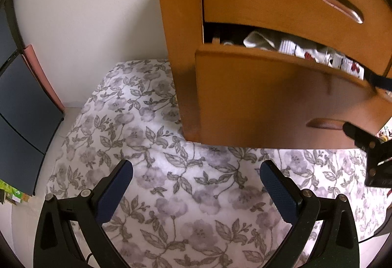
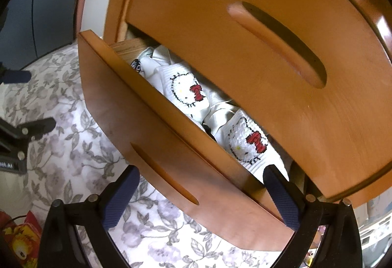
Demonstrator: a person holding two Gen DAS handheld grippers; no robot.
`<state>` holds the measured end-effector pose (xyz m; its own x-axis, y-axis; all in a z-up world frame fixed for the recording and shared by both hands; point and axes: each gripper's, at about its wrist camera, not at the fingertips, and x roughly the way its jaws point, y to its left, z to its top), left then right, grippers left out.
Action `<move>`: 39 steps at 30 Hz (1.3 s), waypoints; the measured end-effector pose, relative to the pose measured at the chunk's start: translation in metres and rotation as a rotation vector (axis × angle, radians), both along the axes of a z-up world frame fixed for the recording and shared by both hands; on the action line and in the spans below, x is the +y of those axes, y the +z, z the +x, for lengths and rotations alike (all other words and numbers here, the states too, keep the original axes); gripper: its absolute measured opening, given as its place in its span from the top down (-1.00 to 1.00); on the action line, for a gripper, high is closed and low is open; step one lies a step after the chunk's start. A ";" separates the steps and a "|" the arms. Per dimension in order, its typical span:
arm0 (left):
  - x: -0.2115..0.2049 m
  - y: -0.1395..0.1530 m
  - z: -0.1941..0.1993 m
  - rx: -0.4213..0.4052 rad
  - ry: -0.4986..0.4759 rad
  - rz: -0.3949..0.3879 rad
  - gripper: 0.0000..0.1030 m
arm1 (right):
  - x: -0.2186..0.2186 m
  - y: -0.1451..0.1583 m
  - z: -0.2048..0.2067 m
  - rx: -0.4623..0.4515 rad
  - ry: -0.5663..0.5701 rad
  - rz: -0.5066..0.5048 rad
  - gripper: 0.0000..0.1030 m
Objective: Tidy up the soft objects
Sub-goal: 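Pull the lower drawer open with the right gripper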
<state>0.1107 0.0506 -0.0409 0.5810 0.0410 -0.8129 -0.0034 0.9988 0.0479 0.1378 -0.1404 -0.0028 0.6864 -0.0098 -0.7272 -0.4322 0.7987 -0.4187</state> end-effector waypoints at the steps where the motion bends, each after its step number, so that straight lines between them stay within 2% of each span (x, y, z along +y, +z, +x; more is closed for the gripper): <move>1: 0.003 0.002 -0.002 0.000 0.003 -0.005 -1.00 | 0.000 0.000 -0.003 0.001 0.001 -0.002 -0.99; 16: 0.046 0.031 -0.029 -0.032 0.110 -0.003 -1.00 | -0.001 0.010 -0.033 0.032 0.030 -0.026 -0.99; 22: 0.050 0.037 -0.034 -0.043 0.119 -0.005 -1.00 | 0.000 0.002 -0.019 0.071 0.033 -0.071 -0.98; 26: 0.051 0.039 -0.035 -0.045 0.121 -0.003 -1.00 | 0.004 -0.007 -0.014 0.062 0.016 -0.098 -0.98; 39: 0.061 0.055 -0.048 -0.068 0.143 -0.001 -1.00 | 0.003 -0.005 -0.045 0.060 0.013 -0.060 -0.99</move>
<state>0.0622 0.1120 0.0146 0.6231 0.1261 -0.7719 -0.1484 0.9881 0.0416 0.0931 -0.1369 -0.0073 0.6421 -0.0463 -0.7652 -0.4680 0.7669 -0.4391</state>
